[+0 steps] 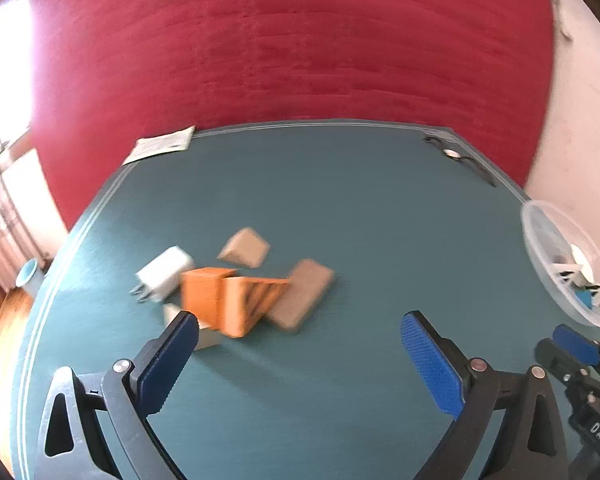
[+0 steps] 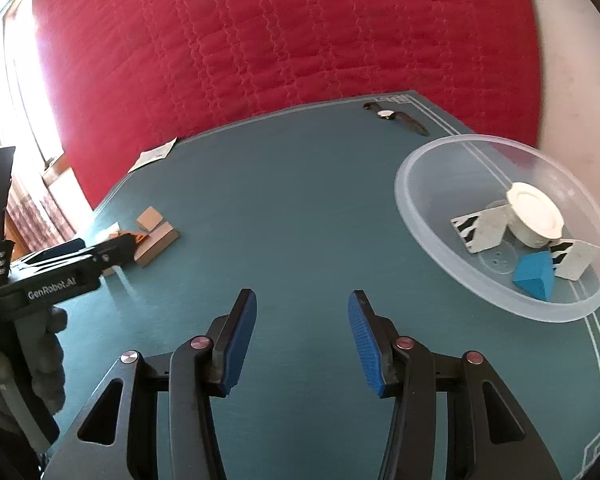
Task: Organize rigid objects
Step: 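Open both grippers in the bowl and move them back to the blocks, then grasp the tan square wooden block with the left gripper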
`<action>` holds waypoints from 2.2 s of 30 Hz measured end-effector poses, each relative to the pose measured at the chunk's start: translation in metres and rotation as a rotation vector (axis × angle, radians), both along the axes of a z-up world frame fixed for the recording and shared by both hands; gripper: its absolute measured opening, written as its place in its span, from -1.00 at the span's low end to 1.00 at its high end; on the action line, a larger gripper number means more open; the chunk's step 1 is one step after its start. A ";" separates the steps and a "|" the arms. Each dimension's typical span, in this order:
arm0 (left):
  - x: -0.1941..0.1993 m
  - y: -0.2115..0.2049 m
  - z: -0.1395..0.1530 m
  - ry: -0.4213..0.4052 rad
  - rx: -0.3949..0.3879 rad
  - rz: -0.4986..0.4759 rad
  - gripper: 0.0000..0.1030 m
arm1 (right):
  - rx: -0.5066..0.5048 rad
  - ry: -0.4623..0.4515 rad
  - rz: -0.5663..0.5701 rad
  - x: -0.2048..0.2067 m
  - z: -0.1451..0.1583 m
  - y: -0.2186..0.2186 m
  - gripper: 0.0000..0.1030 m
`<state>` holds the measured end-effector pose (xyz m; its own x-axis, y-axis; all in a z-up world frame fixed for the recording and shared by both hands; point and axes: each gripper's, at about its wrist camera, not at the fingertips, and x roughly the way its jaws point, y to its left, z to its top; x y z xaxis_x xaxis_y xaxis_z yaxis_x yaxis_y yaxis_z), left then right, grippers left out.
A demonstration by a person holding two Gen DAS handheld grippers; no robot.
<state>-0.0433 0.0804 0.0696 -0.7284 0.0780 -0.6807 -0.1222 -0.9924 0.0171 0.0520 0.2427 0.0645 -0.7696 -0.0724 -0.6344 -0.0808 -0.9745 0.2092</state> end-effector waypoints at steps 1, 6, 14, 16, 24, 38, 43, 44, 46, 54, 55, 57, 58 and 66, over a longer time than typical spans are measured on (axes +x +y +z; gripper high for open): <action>0.001 -0.008 0.000 0.000 0.002 0.012 0.99 | 0.001 -0.001 0.004 -0.001 0.000 -0.003 -0.04; 0.002 -0.043 0.001 0.010 0.000 0.081 0.99 | 0.003 -0.010 0.016 -0.007 -0.003 -0.013 -0.04; -0.011 -0.083 -0.009 -0.020 0.017 0.189 0.99 | 0.000 -0.036 0.050 -0.015 -0.011 -0.032 -0.04; -0.014 -0.090 -0.012 -0.026 0.023 0.199 0.99 | 0.001 -0.041 0.058 -0.016 -0.012 -0.035 -0.04; -0.025 -0.089 -0.021 -0.042 0.018 0.200 0.99 | 0.010 -0.056 0.082 -0.018 -0.015 -0.047 -0.04; -0.011 -0.113 -0.023 -0.035 -0.004 0.214 1.00 | -0.007 -0.065 0.082 -0.020 -0.017 -0.045 -0.04; -0.006 -0.130 -0.035 -0.075 -0.010 0.256 1.00 | -0.008 -0.065 0.083 -0.021 -0.017 -0.045 -0.04; -0.005 -0.133 -0.035 -0.078 -0.008 0.262 0.99 | -0.007 -0.066 0.082 -0.021 -0.017 -0.045 -0.04; -0.004 -0.133 -0.034 -0.070 -0.010 0.258 0.99 | -0.006 -0.067 0.083 -0.021 -0.017 -0.045 -0.04; 0.000 -0.111 -0.029 -0.039 -0.027 0.178 0.99 | -0.007 -0.067 0.084 -0.021 -0.017 -0.045 -0.04; -0.001 -0.108 -0.029 -0.037 -0.028 0.170 0.97 | -0.007 -0.066 0.084 -0.021 -0.017 -0.045 -0.04; -0.005 -0.105 -0.029 -0.034 -0.035 0.162 0.83 | -0.007 -0.067 0.086 -0.021 -0.018 -0.045 -0.04; -0.007 -0.103 -0.030 -0.037 -0.037 0.157 0.71 | -0.007 -0.067 0.086 -0.021 -0.019 -0.045 -0.04; -0.018 -0.101 -0.039 -0.075 -0.016 0.127 0.11 | -0.006 -0.072 0.083 -0.020 -0.020 -0.045 -0.04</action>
